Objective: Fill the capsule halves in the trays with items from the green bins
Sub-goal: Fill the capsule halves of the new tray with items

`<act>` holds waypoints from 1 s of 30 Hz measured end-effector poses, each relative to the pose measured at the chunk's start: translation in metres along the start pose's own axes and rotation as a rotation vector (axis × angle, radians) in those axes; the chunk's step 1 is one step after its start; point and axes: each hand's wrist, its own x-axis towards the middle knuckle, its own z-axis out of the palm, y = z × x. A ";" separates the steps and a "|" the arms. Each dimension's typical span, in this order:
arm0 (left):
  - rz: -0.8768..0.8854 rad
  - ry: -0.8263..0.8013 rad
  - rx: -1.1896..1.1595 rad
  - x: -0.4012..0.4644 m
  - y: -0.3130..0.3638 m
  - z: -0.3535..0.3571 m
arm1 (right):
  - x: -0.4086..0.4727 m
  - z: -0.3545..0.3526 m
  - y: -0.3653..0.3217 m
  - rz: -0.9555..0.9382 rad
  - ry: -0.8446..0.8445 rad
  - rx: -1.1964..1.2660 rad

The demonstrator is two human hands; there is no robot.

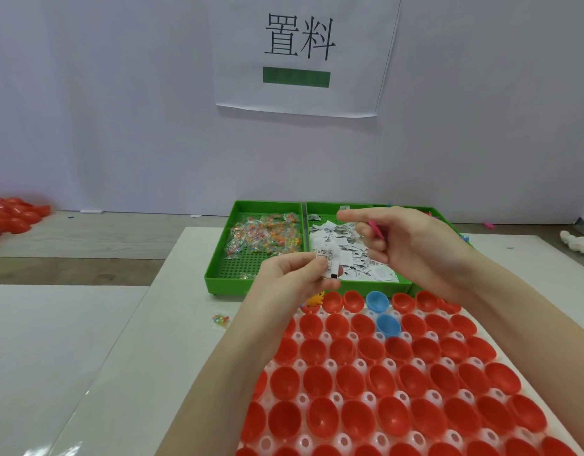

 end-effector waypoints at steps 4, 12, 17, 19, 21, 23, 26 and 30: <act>0.012 -0.011 -0.007 0.000 -0.001 0.001 | -0.007 -0.002 -0.001 -0.093 0.038 -0.053; 0.069 -0.042 0.044 0.002 -0.002 0.002 | -0.010 0.001 -0.002 -0.092 0.196 -0.175; 0.099 -0.042 0.052 0.002 -0.002 0.002 | -0.011 0.006 -0.003 -0.036 0.213 -0.213; 0.108 -0.044 0.053 0.002 -0.002 0.003 | -0.012 0.008 -0.004 -0.016 0.205 -0.218; 0.113 -0.045 0.057 0.002 -0.002 0.003 | -0.013 0.011 -0.005 -0.010 0.211 -0.218; 0.115 -0.045 0.059 0.001 -0.002 0.003 | -0.014 0.012 -0.006 -0.037 0.235 -0.232; 0.116 -0.041 0.065 0.001 -0.001 0.003 | -0.015 0.012 -0.006 -0.087 0.268 -0.298; 0.120 -0.048 0.069 0.001 -0.001 0.003 | -0.017 0.012 -0.004 -0.123 0.258 -0.286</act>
